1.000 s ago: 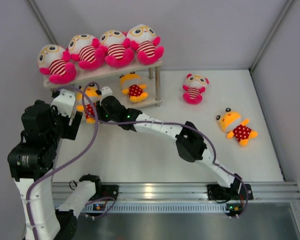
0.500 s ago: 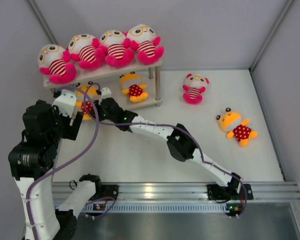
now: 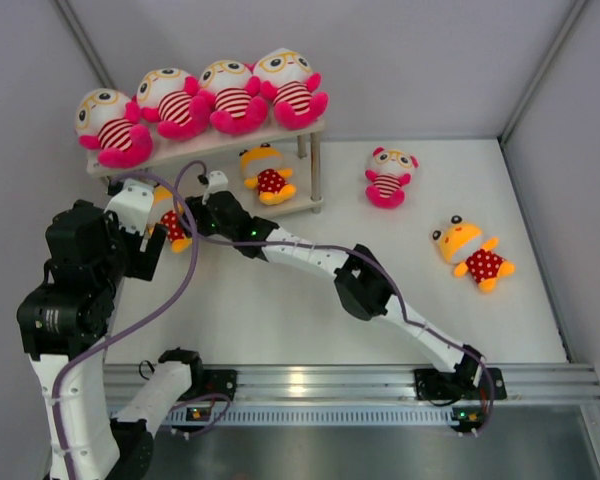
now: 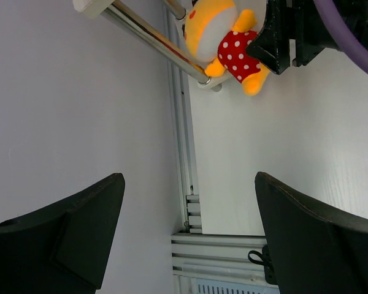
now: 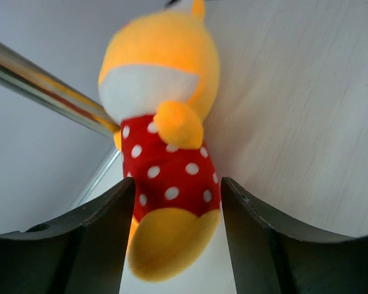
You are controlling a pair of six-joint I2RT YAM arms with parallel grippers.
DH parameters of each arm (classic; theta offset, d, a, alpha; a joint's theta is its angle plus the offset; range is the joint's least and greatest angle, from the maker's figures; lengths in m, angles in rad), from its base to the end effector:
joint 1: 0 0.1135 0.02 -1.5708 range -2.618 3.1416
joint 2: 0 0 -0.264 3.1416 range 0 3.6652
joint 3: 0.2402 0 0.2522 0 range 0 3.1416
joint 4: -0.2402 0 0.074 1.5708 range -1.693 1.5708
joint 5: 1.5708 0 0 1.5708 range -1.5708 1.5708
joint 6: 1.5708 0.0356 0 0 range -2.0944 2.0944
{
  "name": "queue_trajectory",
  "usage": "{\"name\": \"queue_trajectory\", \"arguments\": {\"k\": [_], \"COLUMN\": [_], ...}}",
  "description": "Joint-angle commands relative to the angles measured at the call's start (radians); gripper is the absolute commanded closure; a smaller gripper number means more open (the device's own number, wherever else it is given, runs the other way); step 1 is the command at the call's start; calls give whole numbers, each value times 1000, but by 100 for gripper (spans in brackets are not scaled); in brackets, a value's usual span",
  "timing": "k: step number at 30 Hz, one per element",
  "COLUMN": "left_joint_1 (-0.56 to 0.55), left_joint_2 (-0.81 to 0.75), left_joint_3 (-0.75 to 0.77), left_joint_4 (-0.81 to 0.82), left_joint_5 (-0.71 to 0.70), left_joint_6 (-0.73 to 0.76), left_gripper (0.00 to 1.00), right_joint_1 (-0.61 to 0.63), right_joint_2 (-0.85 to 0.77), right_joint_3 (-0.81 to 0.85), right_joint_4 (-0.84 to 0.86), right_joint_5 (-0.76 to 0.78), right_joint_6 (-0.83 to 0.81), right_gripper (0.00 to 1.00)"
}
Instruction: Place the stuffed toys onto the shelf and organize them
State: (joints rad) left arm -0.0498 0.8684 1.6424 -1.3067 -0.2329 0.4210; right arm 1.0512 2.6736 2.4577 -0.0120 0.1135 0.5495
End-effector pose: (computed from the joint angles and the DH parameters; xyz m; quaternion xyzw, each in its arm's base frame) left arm 0.0766 0.0044 0.4740 0.1451 0.8521 0.1901 0.4656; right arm 0.3085 0.5312 0.2140 -0.1598 0.7660 0.4148 0.4645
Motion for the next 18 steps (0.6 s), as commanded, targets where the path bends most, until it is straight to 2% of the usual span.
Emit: {"name": "queue_trajectory", "arguments": {"k": [1,11,18], "left_joint_1": [-5,-5,-5], "left_joint_2": [-3,-6,-12], "left_joint_3": [-6,-13,-50], "left_joint_4": [9,7,9], "left_joint_5": [3,4,17], "left_joint_6": [-1,2,9], "left_gripper": [7,7,6], "right_joint_1": [-16,-5,-3], "right_joint_2": [-11,-50,-44], "right_joint_3": [27,-25,-58], "right_joint_4": [61,101,99], "right_joint_5": [5,-3,-32], "right_joint_6": [-17,-10,21], "right_gripper": [41,33,34]}}
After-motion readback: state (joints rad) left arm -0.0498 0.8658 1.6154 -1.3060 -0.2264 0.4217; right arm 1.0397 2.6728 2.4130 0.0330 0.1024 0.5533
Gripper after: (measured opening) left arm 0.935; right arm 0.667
